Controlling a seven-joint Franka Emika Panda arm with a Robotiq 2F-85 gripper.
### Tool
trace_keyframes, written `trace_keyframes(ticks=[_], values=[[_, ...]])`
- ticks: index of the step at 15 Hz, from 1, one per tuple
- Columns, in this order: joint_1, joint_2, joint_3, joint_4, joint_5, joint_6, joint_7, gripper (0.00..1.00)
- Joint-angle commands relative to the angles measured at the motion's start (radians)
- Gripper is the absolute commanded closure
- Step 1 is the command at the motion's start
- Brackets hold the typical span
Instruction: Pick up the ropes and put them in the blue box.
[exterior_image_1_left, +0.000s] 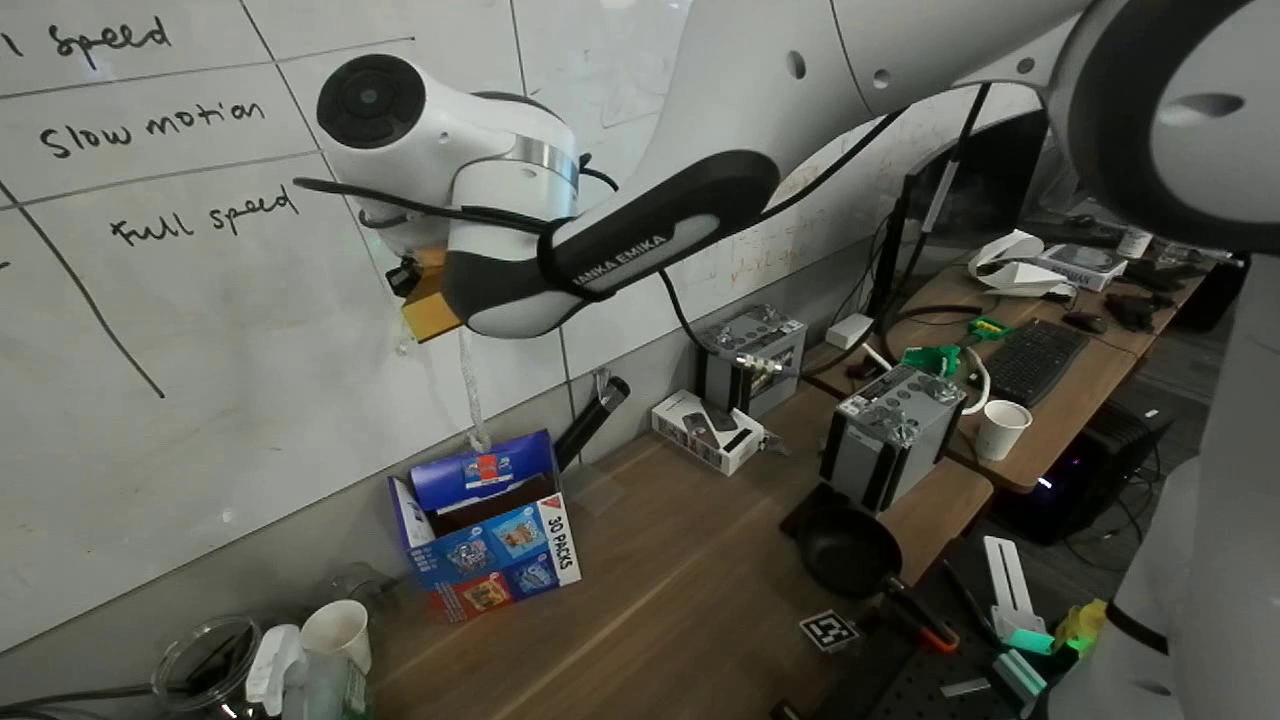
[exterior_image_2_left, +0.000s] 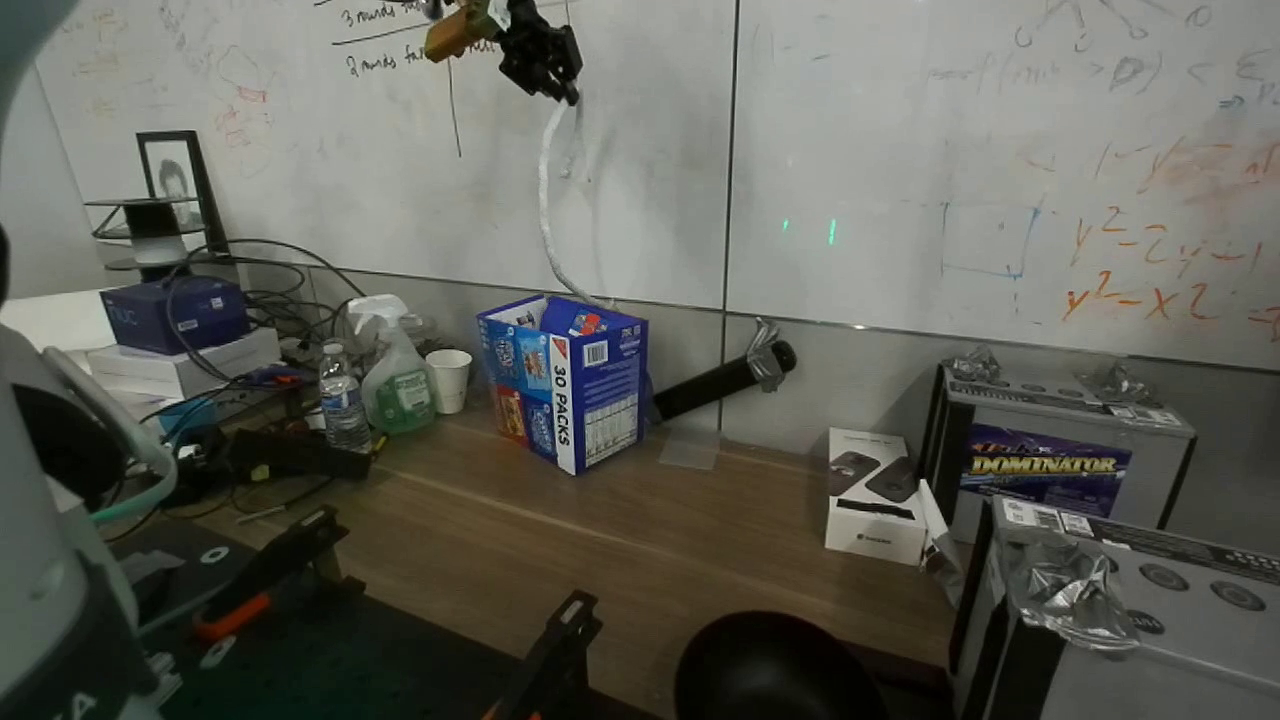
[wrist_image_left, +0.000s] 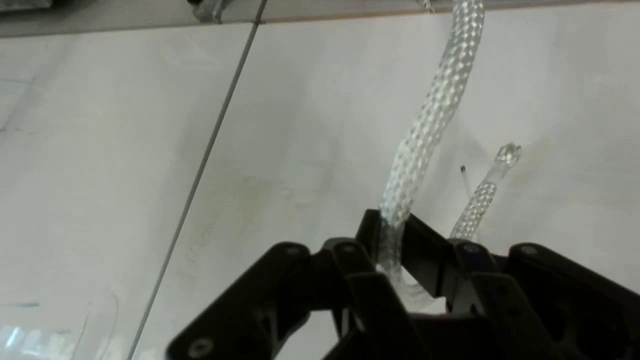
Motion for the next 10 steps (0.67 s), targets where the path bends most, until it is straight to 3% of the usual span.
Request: trace_keyframes(ticks=[1,4,10], values=[[-0.013,-0.028,0.045,-0.004,0.168,-0.134,-0.148,0.95],[-0.016,-0.023,0.046,-0.01,0.264,-0.175,-0.223,0.95],[-0.031,0.044,0.014,0.026,0.325,-0.224,-0.29,0.95]])
